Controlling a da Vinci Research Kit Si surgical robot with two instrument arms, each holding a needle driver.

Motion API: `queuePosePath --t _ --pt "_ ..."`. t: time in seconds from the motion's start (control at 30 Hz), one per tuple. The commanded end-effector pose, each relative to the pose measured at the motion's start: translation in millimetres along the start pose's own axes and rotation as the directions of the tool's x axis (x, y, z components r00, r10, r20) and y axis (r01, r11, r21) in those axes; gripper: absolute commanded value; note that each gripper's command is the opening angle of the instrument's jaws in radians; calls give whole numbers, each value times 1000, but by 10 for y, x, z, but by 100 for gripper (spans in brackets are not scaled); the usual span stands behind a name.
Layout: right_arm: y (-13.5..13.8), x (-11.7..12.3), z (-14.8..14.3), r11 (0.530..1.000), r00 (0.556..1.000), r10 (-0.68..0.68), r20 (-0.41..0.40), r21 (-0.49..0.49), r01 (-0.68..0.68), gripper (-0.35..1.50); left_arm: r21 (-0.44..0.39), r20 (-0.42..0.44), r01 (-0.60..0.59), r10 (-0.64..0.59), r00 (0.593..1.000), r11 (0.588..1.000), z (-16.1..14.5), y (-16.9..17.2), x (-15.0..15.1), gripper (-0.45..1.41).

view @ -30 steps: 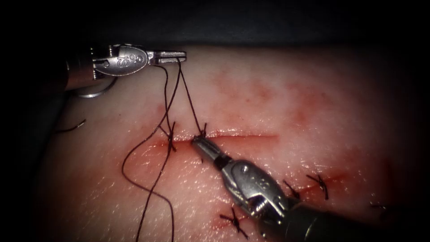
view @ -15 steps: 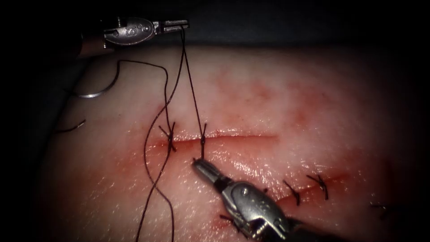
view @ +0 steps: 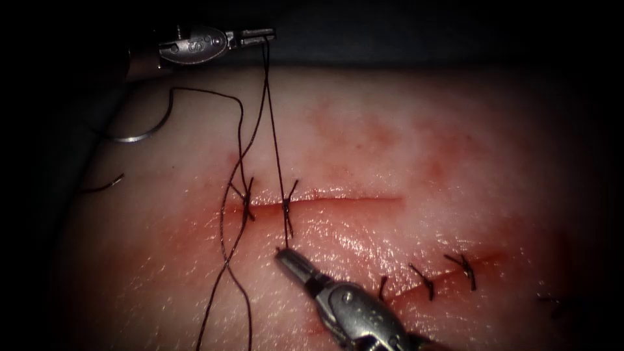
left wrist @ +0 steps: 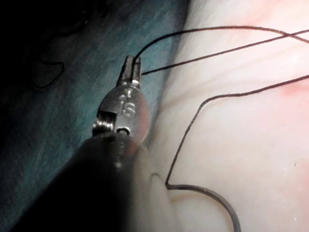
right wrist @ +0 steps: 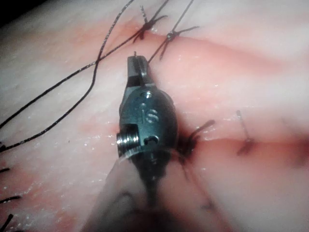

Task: Wound Closure
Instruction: Snip working end of suture with right-side blades

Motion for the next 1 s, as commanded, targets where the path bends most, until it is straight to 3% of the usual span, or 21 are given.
queuePosePath --t 0.03,0.07,0.1,0.13,0.17,0.33,0.5,0.57,0.7,0.8,1.0 --pt "-5 2 8 999 1000 0 0 43 0 -35 -18 -52 15 -15 999 1000 2 -4 6 -45" --pt "-5 4 7 998 1000 -7 0 63 7 -35 -28 -77 25 -27 997 999 -1 -2 10 -45" --pt "-4 11 8 993 1000 2 -15 115 0 73 -57 -130 49 -56 990 997 -11 5 21 -45" --pt "-4 14 7 993 999 13 -35 118 -8 96 -77 -149 56 -67 987 995 -16 9 27 -45" --pt "-1 21 5 993 997 2 -71 116 6 104 -122 -181 80 -101 978 989 -29 18 42 -45" --pt "20 49 -4 992 998 -26 -60 118 33 108 -246 -240 120 -180 954 962 -65 40 88 -45" --pt "43 80 -9 988 997 -60 -45 141 66 111 -293 -284 126 -212 935 948 -93 53 134 -45" --pt "52 94 -1 983 994 -113 -12 144 113 111 -305 -304 114 -210 929 945 -105 61 165 -45" --pt "60 110 8 970 989 -146 4 195 143 115 -318 -325 97 -205 923 943 -116 74 198 -45" --pt "60 118 10 968 987 -163 2 196 159 116 -328 -332 85 -199 922 941 -122 81 218 -45" --pt "58 115 46 951 968 -246 46 206 232 126 -344 -357 70 -199 913 936 -134 86 253 -45"
